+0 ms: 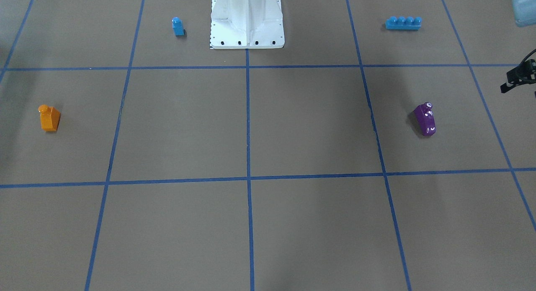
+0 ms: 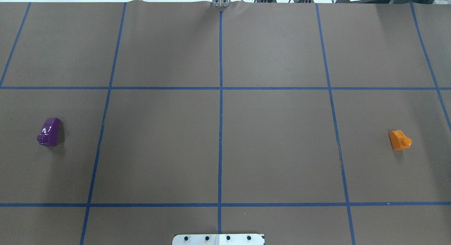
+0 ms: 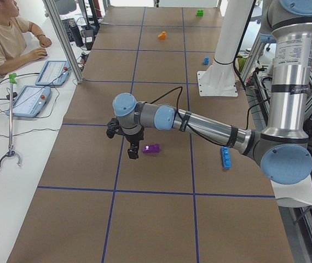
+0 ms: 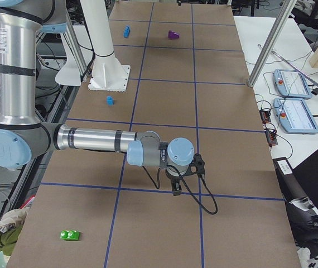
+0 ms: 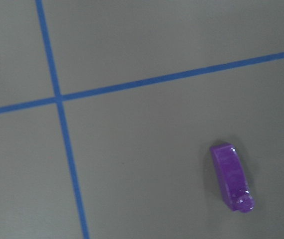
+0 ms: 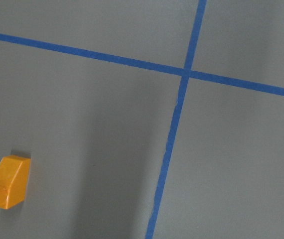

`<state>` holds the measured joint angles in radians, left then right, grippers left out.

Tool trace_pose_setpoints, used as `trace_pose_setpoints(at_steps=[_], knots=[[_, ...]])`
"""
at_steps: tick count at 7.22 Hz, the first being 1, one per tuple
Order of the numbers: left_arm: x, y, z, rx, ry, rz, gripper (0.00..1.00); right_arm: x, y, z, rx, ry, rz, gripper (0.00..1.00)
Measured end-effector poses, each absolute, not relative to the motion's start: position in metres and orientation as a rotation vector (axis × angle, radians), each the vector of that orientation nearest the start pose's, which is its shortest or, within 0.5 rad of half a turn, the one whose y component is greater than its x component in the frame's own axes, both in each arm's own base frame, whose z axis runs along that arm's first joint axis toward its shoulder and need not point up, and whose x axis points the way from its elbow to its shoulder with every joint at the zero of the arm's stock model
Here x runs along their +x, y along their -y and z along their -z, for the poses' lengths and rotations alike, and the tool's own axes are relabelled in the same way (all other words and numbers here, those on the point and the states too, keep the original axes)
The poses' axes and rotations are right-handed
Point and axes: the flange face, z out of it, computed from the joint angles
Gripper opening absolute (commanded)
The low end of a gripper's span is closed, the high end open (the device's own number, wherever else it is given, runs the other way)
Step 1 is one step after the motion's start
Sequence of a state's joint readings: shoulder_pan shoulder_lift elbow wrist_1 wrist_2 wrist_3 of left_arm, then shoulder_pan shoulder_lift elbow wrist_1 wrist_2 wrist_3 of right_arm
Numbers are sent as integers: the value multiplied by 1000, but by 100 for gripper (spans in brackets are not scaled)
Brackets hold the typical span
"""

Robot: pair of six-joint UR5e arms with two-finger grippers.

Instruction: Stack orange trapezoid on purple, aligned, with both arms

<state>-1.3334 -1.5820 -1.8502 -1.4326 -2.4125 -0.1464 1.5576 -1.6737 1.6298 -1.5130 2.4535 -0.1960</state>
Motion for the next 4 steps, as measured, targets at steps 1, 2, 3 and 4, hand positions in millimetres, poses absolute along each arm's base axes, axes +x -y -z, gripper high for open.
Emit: trace_pose_setpoints(at_steps=[1,2,3,4], knots=[[96,487,-521,-69,-846,-108,100,49,444,-667,116,884,212,100],[140,481,-519,-105,-827,-78,100,48,441,-667,123,889,212,100],[178,474,-523,-127,-802,-62,99,46,441,-667,119,894,199,100],[202,468,-533,-148,-786,-57,96,44,441,-666,106,896,177,100]])
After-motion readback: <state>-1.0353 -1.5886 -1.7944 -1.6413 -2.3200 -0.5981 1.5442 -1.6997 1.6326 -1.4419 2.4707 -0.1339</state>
